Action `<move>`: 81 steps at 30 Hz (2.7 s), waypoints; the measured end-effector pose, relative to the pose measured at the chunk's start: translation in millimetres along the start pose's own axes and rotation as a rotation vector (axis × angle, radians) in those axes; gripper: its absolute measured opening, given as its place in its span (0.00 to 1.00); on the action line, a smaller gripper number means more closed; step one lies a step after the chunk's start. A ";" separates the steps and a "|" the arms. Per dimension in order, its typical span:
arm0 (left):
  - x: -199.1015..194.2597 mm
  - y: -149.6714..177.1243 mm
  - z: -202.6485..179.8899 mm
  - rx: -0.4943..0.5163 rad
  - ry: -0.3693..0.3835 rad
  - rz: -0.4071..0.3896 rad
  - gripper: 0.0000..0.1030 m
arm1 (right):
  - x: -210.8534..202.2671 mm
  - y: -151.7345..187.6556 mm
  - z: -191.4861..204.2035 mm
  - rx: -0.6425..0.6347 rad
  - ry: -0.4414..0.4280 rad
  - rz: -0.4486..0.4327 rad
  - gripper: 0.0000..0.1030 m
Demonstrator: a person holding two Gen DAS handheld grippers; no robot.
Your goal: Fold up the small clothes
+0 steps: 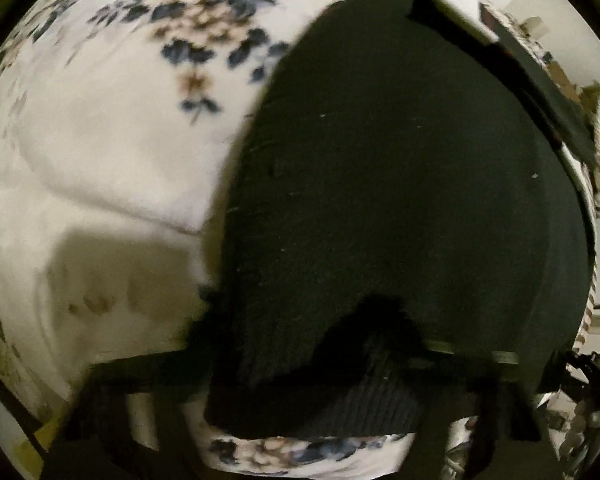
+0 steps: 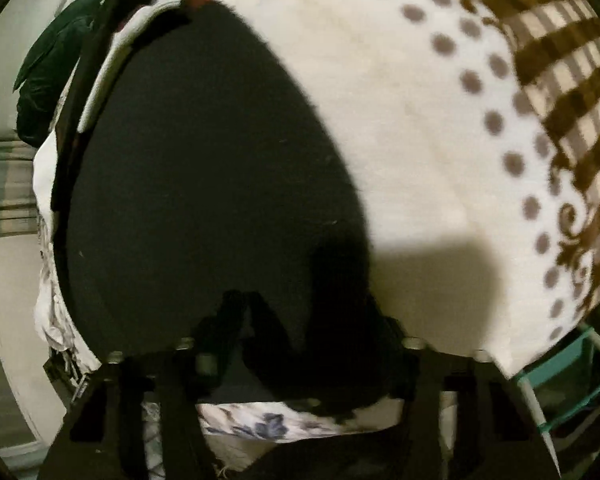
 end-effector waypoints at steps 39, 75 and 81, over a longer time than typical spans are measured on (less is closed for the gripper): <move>-85.3 -383.2 -121.9 -0.256 0.368 -0.287 0.10 | -113.3 -394.9 272.0 0.012 -0.234 -0.307 0.08; -5.2 -326.9 -61.2 -0.184 0.130 -0.112 0.95 | -28.5 -335.8 148.8 0.182 -0.052 -0.287 0.17; -20.5 -309.2 -55.0 -0.194 0.158 -0.127 0.95 | -32.9 -332.4 159.5 0.173 -0.079 -0.278 0.29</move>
Point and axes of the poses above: each gripper's, at about its wrist camera, not at the fingertips, and x roughly the way its jaws point, z to its left, y to its underside, the point moved 3 cm from there along x, roughly the way its jaws point, and after that the axes turned 2 degrees about -x, right-handed, at the moved point
